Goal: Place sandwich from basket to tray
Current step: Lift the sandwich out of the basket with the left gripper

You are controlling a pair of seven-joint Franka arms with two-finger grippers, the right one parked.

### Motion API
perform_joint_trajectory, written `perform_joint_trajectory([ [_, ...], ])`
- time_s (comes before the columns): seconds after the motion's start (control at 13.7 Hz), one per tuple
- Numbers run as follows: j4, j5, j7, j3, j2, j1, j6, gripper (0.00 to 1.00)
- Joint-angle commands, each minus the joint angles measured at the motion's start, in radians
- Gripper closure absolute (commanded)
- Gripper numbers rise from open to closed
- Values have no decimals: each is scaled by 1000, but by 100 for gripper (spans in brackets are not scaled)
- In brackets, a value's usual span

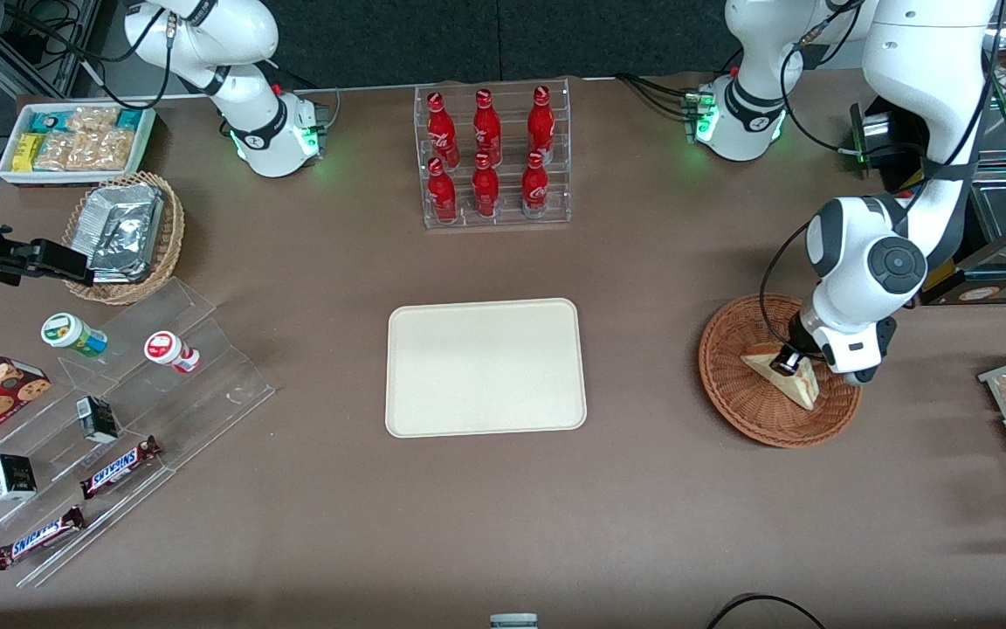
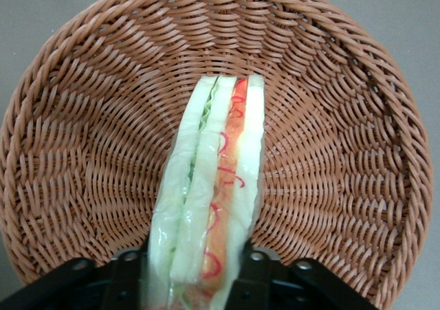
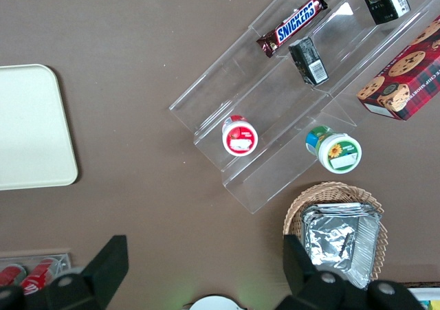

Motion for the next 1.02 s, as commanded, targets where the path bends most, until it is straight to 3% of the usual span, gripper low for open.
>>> perform_joint_trajectory([
  [0.0,12,10,-28,1,-15,-2,11,100],
  [0.15,47,11,-36,-1,-41,-7,-45,100],
  [0.37,223,17,-7,-19,-92,-16,-404,100],
  [0.59,432,16,38,-96,-95,-16,-683,100],
  [0.95,586,10,19,-290,-83,-16,-795,100],
])
